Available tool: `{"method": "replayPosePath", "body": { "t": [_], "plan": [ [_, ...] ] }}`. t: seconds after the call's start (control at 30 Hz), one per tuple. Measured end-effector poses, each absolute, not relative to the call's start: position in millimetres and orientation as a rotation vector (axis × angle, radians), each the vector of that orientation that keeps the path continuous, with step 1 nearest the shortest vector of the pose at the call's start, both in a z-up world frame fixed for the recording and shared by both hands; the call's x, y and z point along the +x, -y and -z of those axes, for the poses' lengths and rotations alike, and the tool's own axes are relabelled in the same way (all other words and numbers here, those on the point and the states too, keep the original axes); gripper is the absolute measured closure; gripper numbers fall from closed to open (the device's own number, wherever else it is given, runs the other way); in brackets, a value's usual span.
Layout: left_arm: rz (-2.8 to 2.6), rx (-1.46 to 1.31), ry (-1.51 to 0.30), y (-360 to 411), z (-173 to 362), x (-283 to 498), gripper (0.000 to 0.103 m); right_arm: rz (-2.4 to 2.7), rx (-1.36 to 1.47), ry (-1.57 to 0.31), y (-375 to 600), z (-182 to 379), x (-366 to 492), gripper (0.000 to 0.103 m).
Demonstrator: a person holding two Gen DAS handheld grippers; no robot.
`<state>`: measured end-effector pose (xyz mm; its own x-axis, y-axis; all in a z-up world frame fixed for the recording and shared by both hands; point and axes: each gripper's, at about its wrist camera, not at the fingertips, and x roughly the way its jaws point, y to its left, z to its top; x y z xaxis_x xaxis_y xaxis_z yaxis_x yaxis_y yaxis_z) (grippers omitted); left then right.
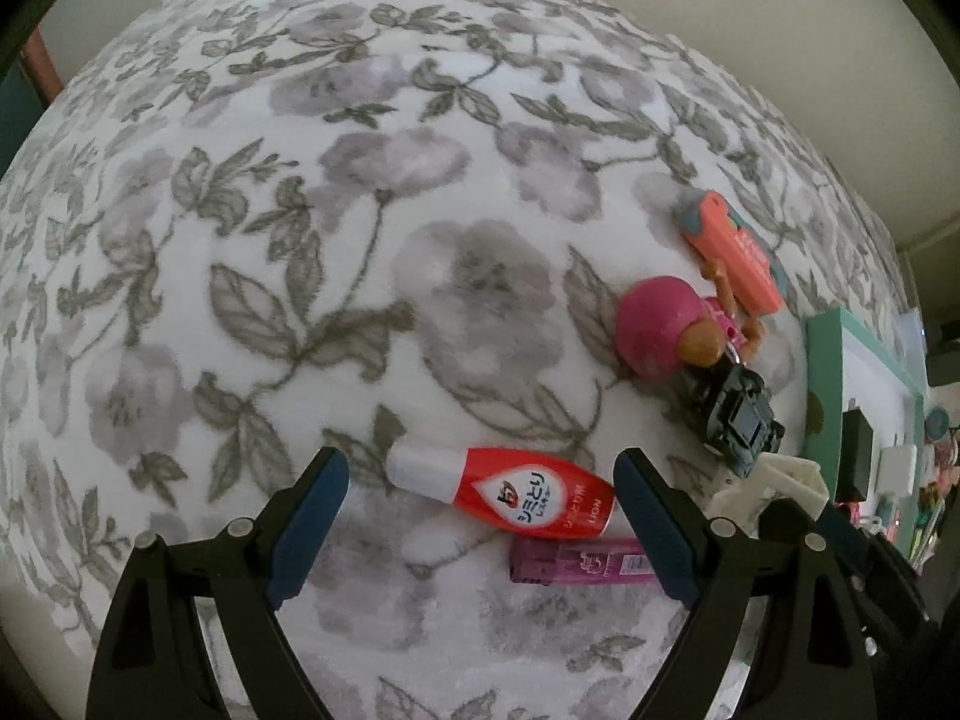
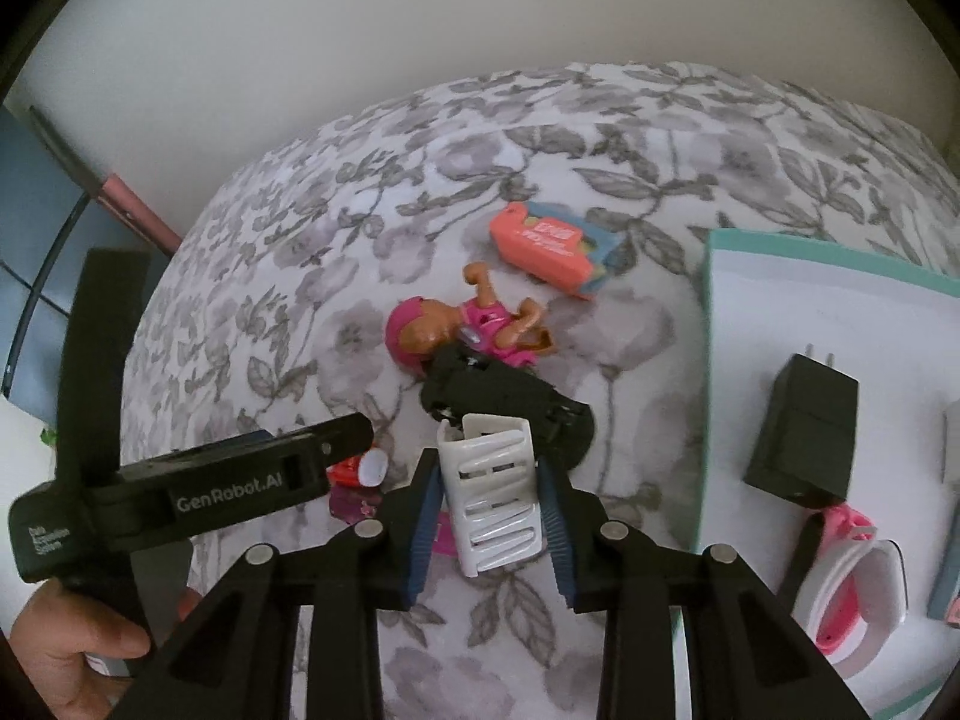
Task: Organize rigid objects
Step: 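Grasp the red bottle with left gripper while right grasps the white comb, then lift the red bottle and white comb off the bed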
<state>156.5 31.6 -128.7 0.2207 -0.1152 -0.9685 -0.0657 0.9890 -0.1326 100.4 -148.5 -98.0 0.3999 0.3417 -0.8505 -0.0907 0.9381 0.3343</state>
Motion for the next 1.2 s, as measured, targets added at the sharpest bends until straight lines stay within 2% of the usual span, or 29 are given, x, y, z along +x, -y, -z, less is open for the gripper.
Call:
{"method": "replayPosePath", "body": {
  "t": [0.77, 0.83, 0.9, 1.2],
  "plan": [
    [0.099, 0.112, -1.346, 28.1, 148.5, 159.1, 0.013, -0.248, 0.312, -1.176, 172.4, 103.0, 100.5, 0.069],
    [0.106, 0.113, -1.342, 24.1, 146.6, 157.1, 0.016, -0.248, 0.31, -1.176, 172.1, 102.2, 100.2, 0.069],
    [0.125, 0.112, -1.341, 29.3, 146.1, 156.6, 0.024, -0.249, 0.309, -1.174, 171.7, 101.2, 100.3, 0.069],
    [0.144, 0.14, -1.333, 38.3, 141.0, 156.3, 0.024, -0.254, 0.317, -1.171, 172.2, 99.1, 99.1, 0.069]
  ]
}}
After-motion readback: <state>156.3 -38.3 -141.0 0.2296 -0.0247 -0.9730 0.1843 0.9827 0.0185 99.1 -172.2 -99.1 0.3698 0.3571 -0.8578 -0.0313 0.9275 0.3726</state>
